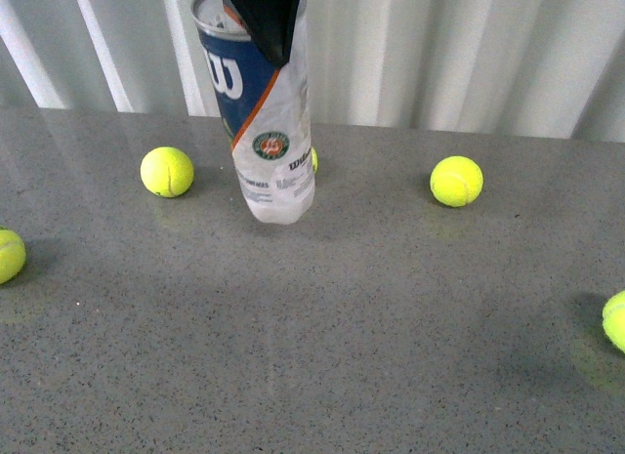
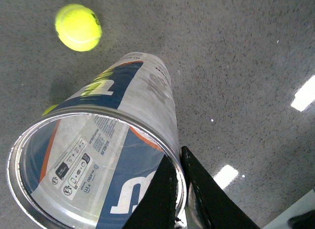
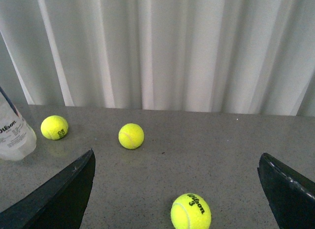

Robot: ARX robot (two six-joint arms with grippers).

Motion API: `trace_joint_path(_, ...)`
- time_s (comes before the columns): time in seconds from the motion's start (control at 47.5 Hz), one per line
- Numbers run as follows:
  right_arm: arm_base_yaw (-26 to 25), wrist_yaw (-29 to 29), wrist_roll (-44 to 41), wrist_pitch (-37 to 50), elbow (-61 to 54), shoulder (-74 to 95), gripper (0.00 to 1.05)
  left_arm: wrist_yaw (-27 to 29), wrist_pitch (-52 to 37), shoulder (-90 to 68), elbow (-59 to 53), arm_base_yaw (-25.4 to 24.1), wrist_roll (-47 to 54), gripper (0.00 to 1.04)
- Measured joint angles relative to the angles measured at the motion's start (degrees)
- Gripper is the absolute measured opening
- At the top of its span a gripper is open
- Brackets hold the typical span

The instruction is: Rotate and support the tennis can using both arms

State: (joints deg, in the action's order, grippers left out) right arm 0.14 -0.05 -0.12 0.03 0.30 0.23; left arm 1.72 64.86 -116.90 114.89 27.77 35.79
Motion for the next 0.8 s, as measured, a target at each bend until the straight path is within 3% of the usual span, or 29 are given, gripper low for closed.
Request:
trace_joint_path(0.295, 0.0, 0.0, 0.0, 0.0, 0.0, 0.0, 0.97, 1.7, -1.4, -3.7, -5.3, 2.1, 3.6, 0.04)
trace_joint_path(0.463, 0.0, 0.0, 0.0, 0.0, 0.0, 0.0, 0.97, -0.1, 0.0, -4.2, -5.0, 2.8, 4.5, 0.04)
trace_joint_path(0.8, 0.0, 0.0, 0.0, 0.0, 0.0, 0.0, 0.97, -4.5, 2.3, -7.4, 1.1, 2.7, 2.0, 0.61)
